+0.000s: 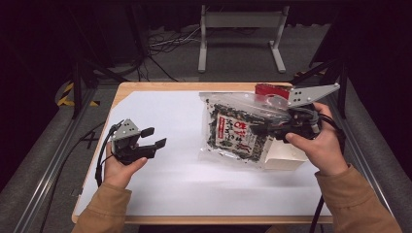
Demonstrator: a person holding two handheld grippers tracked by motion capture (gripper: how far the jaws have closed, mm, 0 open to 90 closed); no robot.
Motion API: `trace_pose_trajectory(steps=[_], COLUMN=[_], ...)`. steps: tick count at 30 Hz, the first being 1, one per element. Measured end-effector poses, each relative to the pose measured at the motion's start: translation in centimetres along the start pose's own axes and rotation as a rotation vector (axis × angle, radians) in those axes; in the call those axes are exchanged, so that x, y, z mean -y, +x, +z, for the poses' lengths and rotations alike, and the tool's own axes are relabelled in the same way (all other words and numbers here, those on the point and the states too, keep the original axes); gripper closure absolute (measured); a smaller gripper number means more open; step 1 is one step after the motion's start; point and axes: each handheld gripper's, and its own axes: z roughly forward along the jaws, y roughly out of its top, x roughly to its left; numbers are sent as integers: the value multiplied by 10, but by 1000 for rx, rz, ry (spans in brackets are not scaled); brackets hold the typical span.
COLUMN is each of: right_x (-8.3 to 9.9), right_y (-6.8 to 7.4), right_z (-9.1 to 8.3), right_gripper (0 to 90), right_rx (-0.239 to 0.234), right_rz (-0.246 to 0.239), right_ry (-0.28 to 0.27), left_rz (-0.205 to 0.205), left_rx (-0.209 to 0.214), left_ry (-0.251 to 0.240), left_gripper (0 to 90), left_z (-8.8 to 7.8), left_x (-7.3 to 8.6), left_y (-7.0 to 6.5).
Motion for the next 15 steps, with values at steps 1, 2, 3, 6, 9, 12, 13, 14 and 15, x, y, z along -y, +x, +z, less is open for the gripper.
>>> trace_pose_trajectory(steps=[1, 2, 3, 6, 9, 12, 13, 14, 15], right_x=[0, -1, -1, -3, -5, -7, -7, -7, -7], right_y=[0, -1, -1, -3, -4, -7, -8, -10, -11], right_z=[-2, -4, -6, -13, -20, -30, -34, -37, -40], right_gripper=[759, 759, 759, 760, 759, 759, 759, 760, 759], right_rx=[3, 10, 13, 30, 50, 79, 90, 103, 115], right_rz=[-2, -1, 1, 8, 6, 14, 15, 16, 17], right_ry=[-2, -5, -10, -16, -20, -34, -39, -43, -47], left_rz=[5, 2, 0, 0, 8, 4, 1, 4, -4], left_rx=[-6, -10, -9, -19, -30, -33, -34, -36, -34], left_ry=[10, 17, 21, 37, 46, 55, 54, 56, 62], left_gripper=[397, 398, 399, 398, 399, 398, 398, 398, 397], left_z=[2, 3, 5, 9, 12, 14, 16, 17, 17], left_x=[2, 3, 5, 9, 12, 14, 16, 17, 18], left_y=[1, 2, 3, 5, 7, 7, 9, 10, 11])
